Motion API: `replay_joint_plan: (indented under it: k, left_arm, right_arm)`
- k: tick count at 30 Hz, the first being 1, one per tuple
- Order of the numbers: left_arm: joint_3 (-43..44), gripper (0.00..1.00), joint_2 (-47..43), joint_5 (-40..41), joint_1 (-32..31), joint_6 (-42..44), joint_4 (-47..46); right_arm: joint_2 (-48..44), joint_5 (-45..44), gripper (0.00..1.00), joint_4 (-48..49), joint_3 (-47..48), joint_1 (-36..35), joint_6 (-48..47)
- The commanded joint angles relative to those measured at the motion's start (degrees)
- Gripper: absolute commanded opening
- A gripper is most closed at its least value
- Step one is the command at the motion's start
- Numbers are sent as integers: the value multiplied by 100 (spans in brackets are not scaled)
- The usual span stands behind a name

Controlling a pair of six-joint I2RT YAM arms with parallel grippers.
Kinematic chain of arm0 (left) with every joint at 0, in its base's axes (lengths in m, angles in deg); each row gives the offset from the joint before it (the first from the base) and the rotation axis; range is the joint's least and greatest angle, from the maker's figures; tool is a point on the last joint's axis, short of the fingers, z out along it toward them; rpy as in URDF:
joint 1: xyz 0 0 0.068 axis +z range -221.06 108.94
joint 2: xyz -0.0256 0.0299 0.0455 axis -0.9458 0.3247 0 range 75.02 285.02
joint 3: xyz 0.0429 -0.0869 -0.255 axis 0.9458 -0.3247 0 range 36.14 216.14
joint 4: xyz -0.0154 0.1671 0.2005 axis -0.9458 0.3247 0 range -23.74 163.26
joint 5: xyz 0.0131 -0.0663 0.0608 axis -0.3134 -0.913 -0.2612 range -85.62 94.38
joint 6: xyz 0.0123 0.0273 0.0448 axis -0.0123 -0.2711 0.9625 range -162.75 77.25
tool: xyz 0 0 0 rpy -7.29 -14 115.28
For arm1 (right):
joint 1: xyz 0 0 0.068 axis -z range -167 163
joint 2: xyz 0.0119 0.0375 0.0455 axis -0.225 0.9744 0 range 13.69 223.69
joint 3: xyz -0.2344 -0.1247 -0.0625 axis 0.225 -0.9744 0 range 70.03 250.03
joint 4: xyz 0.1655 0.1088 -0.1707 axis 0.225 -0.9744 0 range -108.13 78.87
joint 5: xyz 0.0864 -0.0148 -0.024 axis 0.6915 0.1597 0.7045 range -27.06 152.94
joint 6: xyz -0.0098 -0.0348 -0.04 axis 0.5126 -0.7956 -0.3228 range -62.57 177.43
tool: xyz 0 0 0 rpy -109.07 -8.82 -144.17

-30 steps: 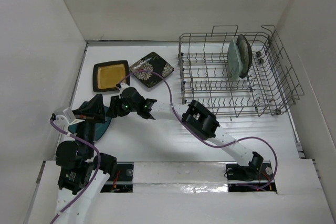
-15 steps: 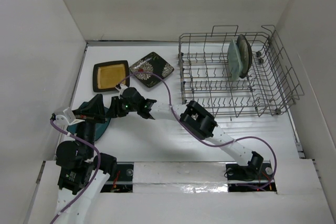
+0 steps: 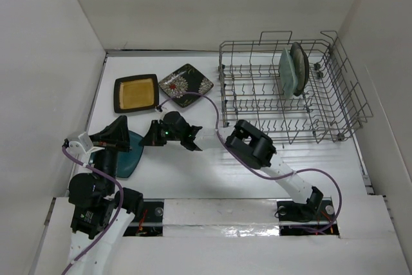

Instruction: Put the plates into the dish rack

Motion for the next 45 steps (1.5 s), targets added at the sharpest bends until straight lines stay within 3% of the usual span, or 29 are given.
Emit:
replay_joint_plan:
  k: [1, 4, 8, 10, 25, 41, 45]
  left_arm:
    - [80, 6, -5, -148, 20, 34, -215]
    - [63, 6, -49, -139, 20, 25, -224]
    - [63, 6, -40, -166, 20, 7, -233]
    - [63, 6, -32, -183, 20, 16, -233]
    - [71, 6, -84, -175, 20, 25, -215]
    - [71, 7, -137, -218, 20, 34, -224]
    - [63, 7, -155, -219, 20, 34, -251]
  right_arm:
    - [-630, -246, 5, 175, -732, -41, -637]
    - [-877, -316, 14, 139, -1145, -41, -673]
    - [-1194, -545, 43, 192, -1577, -41, -673]
    - [-1177, -545, 48, 149, -1577, -41, -673]
    - [-403, 52, 49, -36, -830, -41, -410]
    - [-965, -44, 47, -98, -2016, -94, -612]
    - [-895, 157, 48, -124, -1842, -164, -585]
